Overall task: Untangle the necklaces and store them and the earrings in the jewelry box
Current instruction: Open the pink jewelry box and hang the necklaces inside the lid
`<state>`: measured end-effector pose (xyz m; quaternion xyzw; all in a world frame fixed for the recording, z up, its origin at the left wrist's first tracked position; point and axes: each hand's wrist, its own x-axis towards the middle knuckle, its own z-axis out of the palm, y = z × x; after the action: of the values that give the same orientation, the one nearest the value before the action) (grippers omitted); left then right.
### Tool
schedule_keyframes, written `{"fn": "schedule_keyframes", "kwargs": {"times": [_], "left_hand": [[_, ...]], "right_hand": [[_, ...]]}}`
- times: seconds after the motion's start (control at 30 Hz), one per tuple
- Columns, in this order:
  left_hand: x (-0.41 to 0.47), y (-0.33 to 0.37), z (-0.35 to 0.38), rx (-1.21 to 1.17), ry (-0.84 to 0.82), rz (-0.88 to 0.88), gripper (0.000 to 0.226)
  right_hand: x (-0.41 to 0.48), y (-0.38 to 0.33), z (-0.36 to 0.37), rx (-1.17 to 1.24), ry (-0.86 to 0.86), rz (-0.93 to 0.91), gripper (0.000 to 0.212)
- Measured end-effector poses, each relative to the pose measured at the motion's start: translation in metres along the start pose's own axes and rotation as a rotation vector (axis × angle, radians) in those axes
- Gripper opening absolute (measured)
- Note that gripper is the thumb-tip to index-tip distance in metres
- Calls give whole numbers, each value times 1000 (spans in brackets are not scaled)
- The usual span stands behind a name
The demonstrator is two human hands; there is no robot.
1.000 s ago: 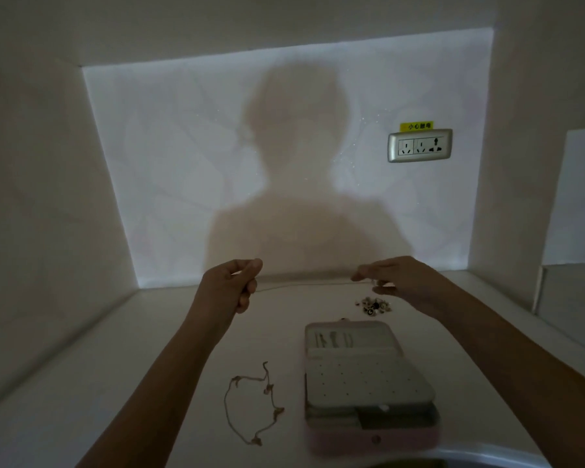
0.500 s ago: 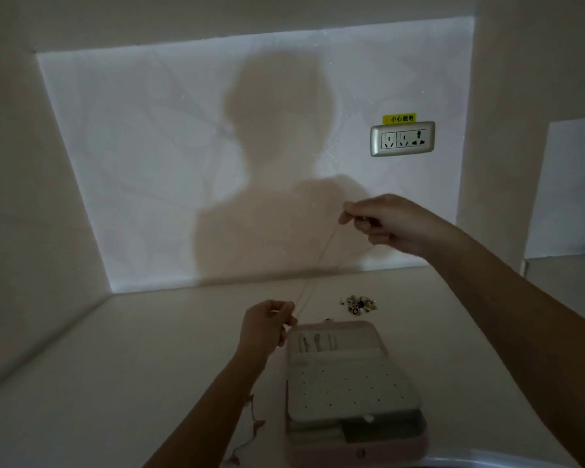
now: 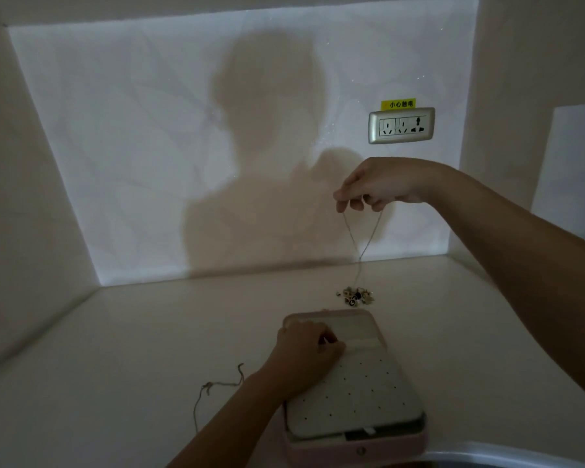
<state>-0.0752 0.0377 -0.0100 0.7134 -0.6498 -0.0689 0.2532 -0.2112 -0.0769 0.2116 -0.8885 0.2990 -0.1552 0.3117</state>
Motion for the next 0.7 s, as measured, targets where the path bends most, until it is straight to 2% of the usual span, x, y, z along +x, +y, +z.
{"fn": "schedule_keyframes", "kwargs": {"times": [0.2,0.4,0.57,0.7], "left_hand": [[-4,-3,4,51,123,55,19],[-6,-5,4,28,188,144,13],[-8,-3,5,-34,181,181,24],[-9,-2,4,-32,238,217,24]], "right_hand": [[-1,-2,-4,-10,-24,8,23],[-7,-19,-3,-10,-69,-85,23],[-11,-27,-5,48,-60,-127,22],[-15,-23,-7,-68,-72,-101,21]]}}
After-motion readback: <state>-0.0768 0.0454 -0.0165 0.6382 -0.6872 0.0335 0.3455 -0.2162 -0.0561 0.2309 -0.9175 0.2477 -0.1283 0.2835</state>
